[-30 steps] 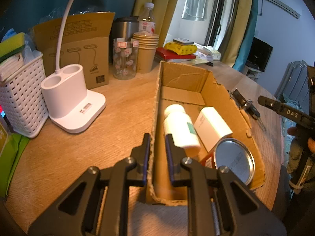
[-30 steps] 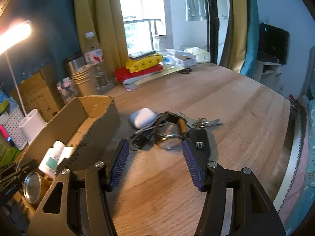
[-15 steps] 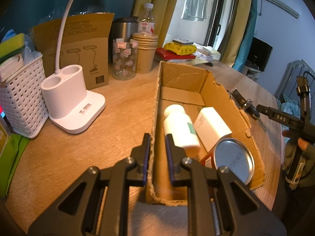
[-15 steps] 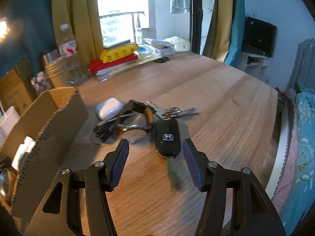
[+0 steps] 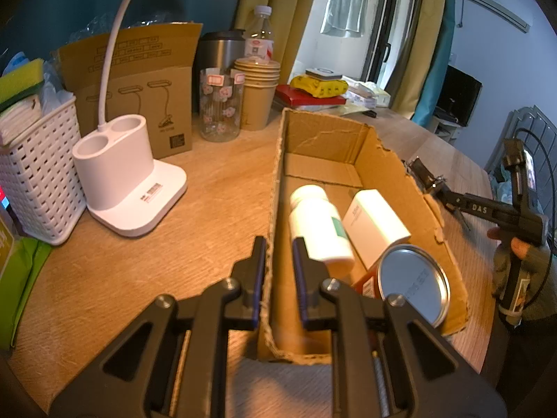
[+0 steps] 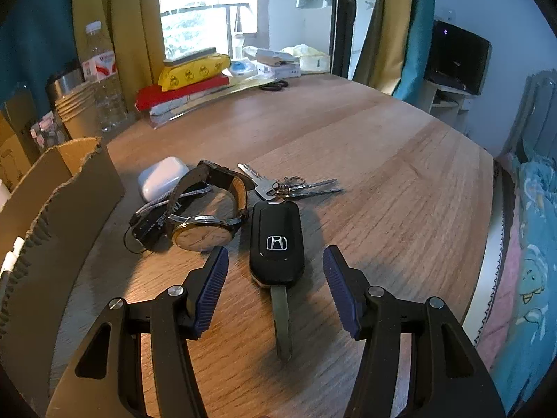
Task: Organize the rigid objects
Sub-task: 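Move the right gripper to the black car key and grasp it, then lift the car key with the right gripper and carry it over the box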
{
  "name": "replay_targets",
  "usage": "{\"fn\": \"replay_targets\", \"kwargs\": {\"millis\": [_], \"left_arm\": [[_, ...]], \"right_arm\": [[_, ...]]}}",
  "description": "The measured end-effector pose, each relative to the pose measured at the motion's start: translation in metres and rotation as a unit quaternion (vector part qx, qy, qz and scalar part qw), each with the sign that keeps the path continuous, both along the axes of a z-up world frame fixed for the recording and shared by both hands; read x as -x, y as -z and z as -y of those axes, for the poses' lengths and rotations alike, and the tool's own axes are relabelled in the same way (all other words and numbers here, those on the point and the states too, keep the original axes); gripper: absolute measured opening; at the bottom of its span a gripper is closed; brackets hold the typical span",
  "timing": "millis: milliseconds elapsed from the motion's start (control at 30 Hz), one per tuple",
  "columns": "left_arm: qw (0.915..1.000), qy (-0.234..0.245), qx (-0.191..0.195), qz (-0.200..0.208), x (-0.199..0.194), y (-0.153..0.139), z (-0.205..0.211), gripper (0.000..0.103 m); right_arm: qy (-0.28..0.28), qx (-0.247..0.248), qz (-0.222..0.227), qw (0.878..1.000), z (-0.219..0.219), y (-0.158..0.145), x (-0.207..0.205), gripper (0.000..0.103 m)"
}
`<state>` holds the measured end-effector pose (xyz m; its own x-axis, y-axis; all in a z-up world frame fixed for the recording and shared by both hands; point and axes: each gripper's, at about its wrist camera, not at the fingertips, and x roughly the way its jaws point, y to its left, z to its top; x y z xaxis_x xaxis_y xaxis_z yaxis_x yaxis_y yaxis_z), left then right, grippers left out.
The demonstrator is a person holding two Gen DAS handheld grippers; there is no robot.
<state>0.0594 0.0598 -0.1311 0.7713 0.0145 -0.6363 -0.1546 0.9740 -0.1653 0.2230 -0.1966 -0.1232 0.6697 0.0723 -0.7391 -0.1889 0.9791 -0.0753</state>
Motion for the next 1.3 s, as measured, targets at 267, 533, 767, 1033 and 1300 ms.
{"fn": "replay_targets", "kwargs": {"millis": [267,533,767,1033,1300], "left_arm": [[1.0,0.001,0.0,0.0,0.0,0.0,0.0,0.017],[1.0,0.001,-0.001,0.001,0.0,0.0,0.0,0.017],[1.0,0.001,-0.001,0.0,0.0,0.0,-0.001,0.017],[1.0,0.001,-0.001,0.0,0.0,0.0,0.0,0.017],[1.0,0.001,-0.001,0.0,0.0,0.0,0.0,0.017]], "right_arm": [[-0.006,0.016,-0.008,1.0,0.0,0.003,-0.018,0.06],[-0.015,0.038,-0.024,0.999,-0.007,0.011,-0.025,0.056],[-0.009,0.001,-0.026,1.0,0.005,0.009,-0.028,0.038],[-0.003,-0.019,-0.003,1.0,0.009,-0.002,-0.02,0.038],[0.0,-0.048,0.04,0.998,0.015,-0.035,0.0,0.038]]}}
